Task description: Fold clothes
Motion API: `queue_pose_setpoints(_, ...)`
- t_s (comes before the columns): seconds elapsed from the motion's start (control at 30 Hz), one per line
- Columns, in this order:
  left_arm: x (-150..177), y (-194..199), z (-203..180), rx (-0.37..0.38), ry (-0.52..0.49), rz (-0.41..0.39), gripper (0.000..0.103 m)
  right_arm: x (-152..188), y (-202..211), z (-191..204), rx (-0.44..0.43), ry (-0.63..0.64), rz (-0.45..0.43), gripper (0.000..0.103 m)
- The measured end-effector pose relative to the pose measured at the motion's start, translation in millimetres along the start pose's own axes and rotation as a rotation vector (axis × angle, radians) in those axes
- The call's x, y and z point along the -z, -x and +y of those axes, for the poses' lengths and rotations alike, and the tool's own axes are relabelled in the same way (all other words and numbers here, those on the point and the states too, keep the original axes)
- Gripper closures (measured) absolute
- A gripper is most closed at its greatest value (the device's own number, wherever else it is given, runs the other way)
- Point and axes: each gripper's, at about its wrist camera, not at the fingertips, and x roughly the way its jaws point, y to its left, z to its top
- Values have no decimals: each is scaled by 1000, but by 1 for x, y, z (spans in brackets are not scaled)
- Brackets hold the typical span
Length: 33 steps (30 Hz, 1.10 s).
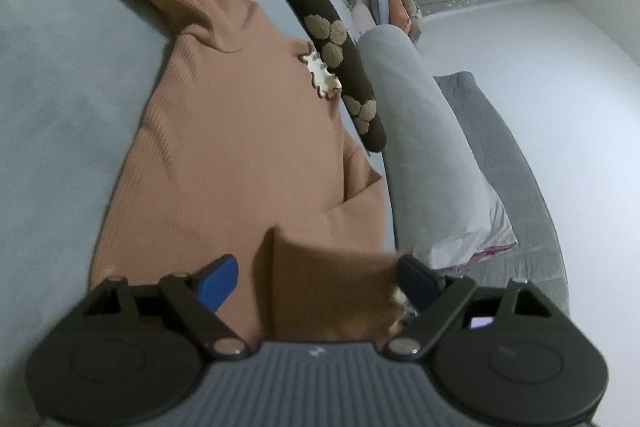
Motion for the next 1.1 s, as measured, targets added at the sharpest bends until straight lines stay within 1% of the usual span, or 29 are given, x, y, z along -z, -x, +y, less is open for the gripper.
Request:
queue_pose_setpoints(0.07, 3, 6, 2, 11, -1, 1, 18, 4, 7, -17, 94, -42, -2, 47)
queue_pose_setpoints(0.13, 5, 10, 3, 21, -3, -3, 18, 9, 15, -34, 188, -80, -1, 47)
queue_pose_setpoints(0.2, 6, 12, 2, 21, -7, -7, 18, 18, 20, -46, 285, -102, 32, 47)
queue_pose_setpoints(0.23, 7, 11, 2, 12, -11, -8, 18, 22, 22, -51, 331, -117, 49, 47)
queue_pose_setpoints(0.3, 8, 8, 0, -14, -22, -14, 18, 30, 21, -59, 390, -155, 80, 47)
queue_pose_setpoints(0.37, 10, 7, -3, -51, -41, -32, 23, 38, 13, -64, 433, -159, 116, 47)
queue_pose_setpoints(0.4, 12, 6, -5, -79, -61, -41, 35, 42, 9, -67, 452, -160, 128, 47)
queue_pose_setpoints(0.43, 14, 4, -8, -114, -83, -50, 54, 44, 7, -69, 458, -157, 113, 47)
queue_pose_setpoints(0.47, 17, 1, -10, -159, -106, -58, 62, 46, 5, -70, 465, -156, 100, 47)
queue_pose_setpoints(0.53, 22, -3, -14, -233, -140, -78, 90, 44, -2, -71, 489, -165, 83, 47)
queue_pose_setpoints(0.57, 24, -5, -16, -257, -152, -92, 94, 44, -6, -74, 505, -169, 78, 47)
queue_pose_setpoints(0.63, 28, -3, -22, -273, -168, -134, 95, 42, -12, -77, 541, -173, 70, 48)
queue_pose_setpoints(0.73, 30, 6, -31, -250, -192, -204, 96, 41, -9, -82, 644, -182, 64, 50)
queue_pose_setpoints(0.77, 29, 9, -34, -239, -197, -223, 96, 40, -7, -84, 682, -191, 61, 55)
queue_pose_setpoints(0.83, 29, 13, -37, -217, -200, -243, 96, 43, 5, -97, 752, -242, 50, 58)
queue_pose_setpoints(0.87, 28, 14, -38, -213, -200, -243, 96, 44, 11, -104, 782, -268, 45, 58)
queue_pose_setpoints(0.93, 28, 12, -36, -230, -197, -220, 95, 52, 19, -118, 800, -323, 55, 58)
queue_pose_setpoints(0.97, 28, 9, -33, -258, -191, -204, 95, 58, 22, -124, 831, -333, 73, 63)
queue_pose_setpoints(1.03, 29, 5, -28, -312, -176, -178, 95, 68, 27, -136, 888, -357, 107, 64)
queue_pose_setpoints(1.07, 30, 5, -25, -333, -168, -173, 95, 72, 32, -142, 887, -387, 111, 64)
queue_pose_setpoints(1.1, 31, 5, -24, -347, -163, -175, 95, 75, 36, -147, 868, -426, 103, 64)
